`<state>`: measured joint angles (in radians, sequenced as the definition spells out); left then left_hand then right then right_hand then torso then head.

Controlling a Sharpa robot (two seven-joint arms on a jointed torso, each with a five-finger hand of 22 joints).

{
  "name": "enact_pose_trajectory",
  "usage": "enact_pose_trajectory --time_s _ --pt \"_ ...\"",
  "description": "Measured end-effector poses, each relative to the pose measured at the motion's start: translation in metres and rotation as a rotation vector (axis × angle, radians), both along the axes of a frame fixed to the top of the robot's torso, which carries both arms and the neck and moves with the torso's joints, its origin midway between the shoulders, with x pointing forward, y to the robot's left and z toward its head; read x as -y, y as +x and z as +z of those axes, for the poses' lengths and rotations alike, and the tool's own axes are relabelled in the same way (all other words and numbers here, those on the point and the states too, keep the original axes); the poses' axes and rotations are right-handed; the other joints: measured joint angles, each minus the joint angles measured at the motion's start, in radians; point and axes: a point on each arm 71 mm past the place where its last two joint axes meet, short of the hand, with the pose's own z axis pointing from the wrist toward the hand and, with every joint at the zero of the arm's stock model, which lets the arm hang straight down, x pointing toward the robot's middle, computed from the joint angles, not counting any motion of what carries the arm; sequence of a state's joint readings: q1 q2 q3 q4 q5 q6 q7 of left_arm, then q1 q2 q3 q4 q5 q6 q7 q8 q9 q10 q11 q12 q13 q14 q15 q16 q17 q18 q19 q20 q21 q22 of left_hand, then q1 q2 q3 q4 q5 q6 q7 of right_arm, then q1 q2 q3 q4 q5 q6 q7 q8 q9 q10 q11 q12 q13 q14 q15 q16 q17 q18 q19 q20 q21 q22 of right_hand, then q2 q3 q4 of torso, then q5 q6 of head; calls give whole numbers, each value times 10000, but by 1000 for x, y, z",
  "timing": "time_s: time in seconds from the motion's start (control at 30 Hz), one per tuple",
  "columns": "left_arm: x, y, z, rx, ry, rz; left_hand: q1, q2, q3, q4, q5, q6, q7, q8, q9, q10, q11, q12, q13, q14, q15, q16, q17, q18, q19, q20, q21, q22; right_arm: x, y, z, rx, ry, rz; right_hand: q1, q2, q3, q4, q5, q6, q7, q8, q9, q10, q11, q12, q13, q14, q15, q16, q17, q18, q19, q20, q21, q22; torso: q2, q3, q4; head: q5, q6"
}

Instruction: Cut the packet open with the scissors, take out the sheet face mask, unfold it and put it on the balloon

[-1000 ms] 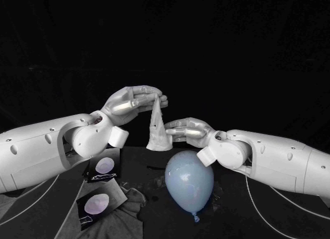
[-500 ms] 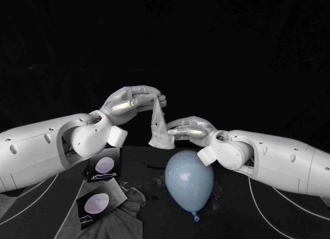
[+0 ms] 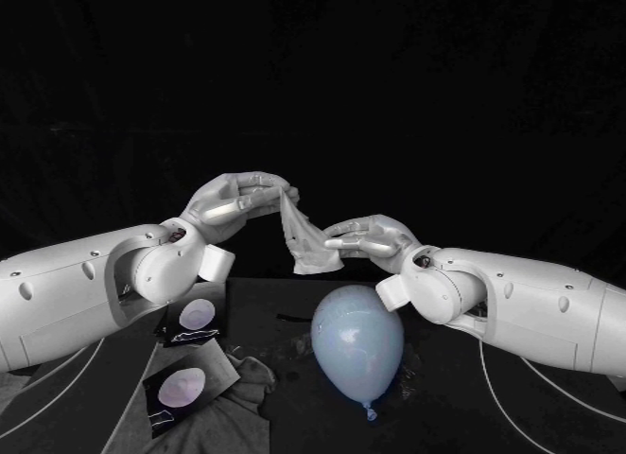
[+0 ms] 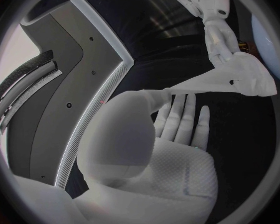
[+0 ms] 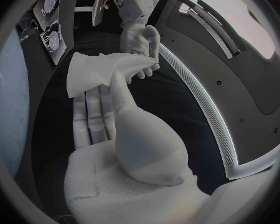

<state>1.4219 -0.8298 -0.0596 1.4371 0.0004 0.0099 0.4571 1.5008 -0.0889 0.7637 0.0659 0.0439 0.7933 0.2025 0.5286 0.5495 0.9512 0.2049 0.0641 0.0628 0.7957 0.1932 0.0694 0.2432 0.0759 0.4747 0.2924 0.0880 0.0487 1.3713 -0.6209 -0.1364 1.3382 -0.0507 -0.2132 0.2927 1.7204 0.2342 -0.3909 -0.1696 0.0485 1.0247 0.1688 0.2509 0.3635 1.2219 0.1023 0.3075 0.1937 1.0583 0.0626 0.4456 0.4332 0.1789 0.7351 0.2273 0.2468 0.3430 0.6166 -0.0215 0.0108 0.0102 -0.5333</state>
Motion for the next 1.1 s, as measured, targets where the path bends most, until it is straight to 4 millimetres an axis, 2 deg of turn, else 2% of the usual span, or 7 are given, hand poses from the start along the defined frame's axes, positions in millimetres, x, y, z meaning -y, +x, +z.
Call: enact_pose_trajectory --time_s 0.1,0.17,0.3,0.37,0.73,0.83,1.1 --pt "-3 2 -6 -98 59 243 -11 -11 122 -122 0 3 1 -136 62 -178 48 0 0 -184 52 0 -59 -1 130 -26 0 16 1 0 3 184 -101 -183 -12 -12 43 40 0 0 0 0 -20 0 0 -1 3 3 0 0 14 -4 -59 -47 104 104 -1 -2 1 -5 9" --pt "-6 3 -10 -174 97 409 -11 -11 149 -149 0 24 7 -219 -53 -311 77 0 1 -185 52 0 -63 -2 891 -37 206 131 1 0 5 305 -167 -272 -12 -12 57 26 0 30 -30 0 -36 0 0 -3 4 20 -14 0 22 -10 -107 0 163 174 -1 -2 4 -6 14" --pt "-11 5 -18 -347 152 704 -11 -11 50 -248 1 38 -3 -273 -238 -420 110 0 1 -185 52 0 -63 9 1784 -84 531 269 2 1 11 526 -273 -379 -26 -26 139 51 -1 30 -31 -40 -71 1 -1 -8 7 49 -17 -1 40 -14 -213 -36 305 346 -2 -2 11 -12 22" --pt "-13 6 -22 -434 170 834 -11 -10 50 -249 1 38 -3 -273 -287 -420 109 0 1 -184 52 0 -63 139 1939 -99 581 296 2 1 13 611 -317 -404 -39 -39 154 37 -1 30 -31 -40 -81 1 -1 -13 11 51 -17 -1 52 -16 -250 -1 348 406 -2 -6 12 -12 24" --pt "-17 9 -32 -730 109 1270 -41 19 -7 -304 0 354 103 -217 -352 -361 56 55 10 -109 52 0 -63 164 1678 -24 560 238 3 2 20 901 -553 -411 -144 -40 344 65 -9 65 5 -124 -145 1 0 22 65 55 -16 -1 113 -26 -449 -55 648 741 -1 -9 12 -3 15" --pt "-16 9 -33 -758 79 1269 -66 44 -8 -304 0 385 73 -217 -352 -325 21 55 10 -108 52 0 -72 165 1632 -47 534 231 3 3 20 926 -617 -410 -170 -66 357 53 -10 65 4 -124 -160 1 0 22 65 68 -4 -1 126 -30 -500 -4 718 816 4 -9 7 -1 -4" --pt "-15 10 -33 -787 18 1274 -79 56 -12 -300 0 425 103 -218 -352 -325 22 91 11 -77 20 0 -73 161 1905 -28 534 242 4 4 21 978 -775 -409 -236 -25 475 0 -27 65 4 -124 -175 -29 -29 19 66 71 -4 -2 127 -93 -556 -51 773 904 5 -2 4 7 -41"
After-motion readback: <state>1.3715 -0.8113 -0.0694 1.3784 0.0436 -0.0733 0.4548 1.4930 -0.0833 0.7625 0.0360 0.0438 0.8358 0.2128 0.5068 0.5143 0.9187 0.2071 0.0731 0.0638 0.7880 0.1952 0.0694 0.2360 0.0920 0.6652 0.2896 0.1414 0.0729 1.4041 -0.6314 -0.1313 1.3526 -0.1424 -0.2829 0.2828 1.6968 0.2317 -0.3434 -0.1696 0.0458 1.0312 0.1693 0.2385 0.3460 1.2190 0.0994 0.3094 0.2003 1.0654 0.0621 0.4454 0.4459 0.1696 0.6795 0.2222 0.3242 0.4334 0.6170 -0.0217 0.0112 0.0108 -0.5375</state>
